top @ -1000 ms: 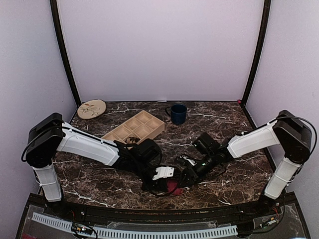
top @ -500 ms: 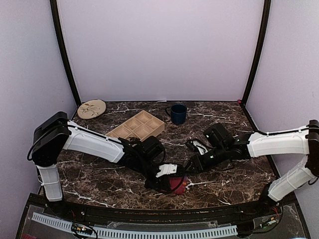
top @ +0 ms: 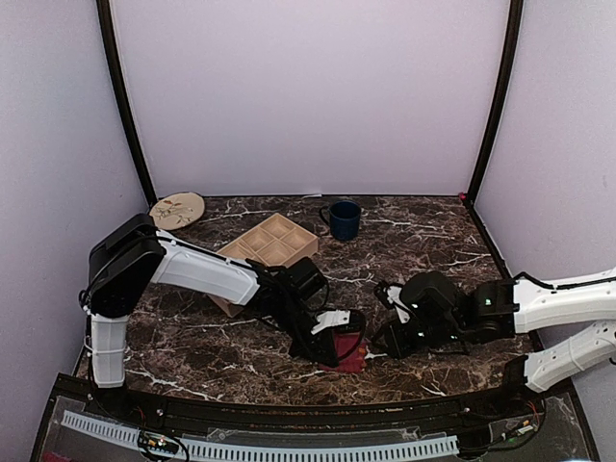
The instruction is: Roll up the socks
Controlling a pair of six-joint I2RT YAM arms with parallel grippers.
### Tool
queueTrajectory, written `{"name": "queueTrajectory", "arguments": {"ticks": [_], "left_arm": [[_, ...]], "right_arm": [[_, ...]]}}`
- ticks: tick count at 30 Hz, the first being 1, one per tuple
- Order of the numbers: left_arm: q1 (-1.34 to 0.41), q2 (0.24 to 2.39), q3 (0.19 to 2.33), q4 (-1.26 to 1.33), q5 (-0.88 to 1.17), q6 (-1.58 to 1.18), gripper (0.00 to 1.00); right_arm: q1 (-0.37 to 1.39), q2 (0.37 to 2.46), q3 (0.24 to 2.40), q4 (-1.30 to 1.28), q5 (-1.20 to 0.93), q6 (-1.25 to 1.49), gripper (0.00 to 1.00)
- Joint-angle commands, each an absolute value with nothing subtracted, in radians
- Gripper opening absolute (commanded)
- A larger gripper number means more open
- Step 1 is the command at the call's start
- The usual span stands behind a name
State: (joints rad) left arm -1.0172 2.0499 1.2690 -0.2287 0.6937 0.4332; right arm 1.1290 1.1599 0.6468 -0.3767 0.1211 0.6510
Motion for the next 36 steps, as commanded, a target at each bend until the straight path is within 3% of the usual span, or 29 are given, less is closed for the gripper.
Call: {"name": "queueTrajectory", "arguments": {"ticks": [1,16,27,36], "left_arm": [[-0.987,2.084,1.308,-0.293,0.749,0.416,0.0],[-0.922,2.165,1.423,-0.371,0.917,0.398,0.0],[-0.922,2.19,1.438,-0.38,0.953,0.389,0.0],[-0.922,2.206,1.452,-0.394,0.969,0.389,0.0]], "right_arm": [[1.194,1.139,0.627,-0.392,0.284,0.693,0.34],[1.494,1.352,0.772,-0.439,0.58,0.568,0.35],[1.524,1.532,0.872,-0.461,0.629,0.419,0.52],[1.516,1.624,0.892,-0.438,0.635,0.334,0.53]]}}
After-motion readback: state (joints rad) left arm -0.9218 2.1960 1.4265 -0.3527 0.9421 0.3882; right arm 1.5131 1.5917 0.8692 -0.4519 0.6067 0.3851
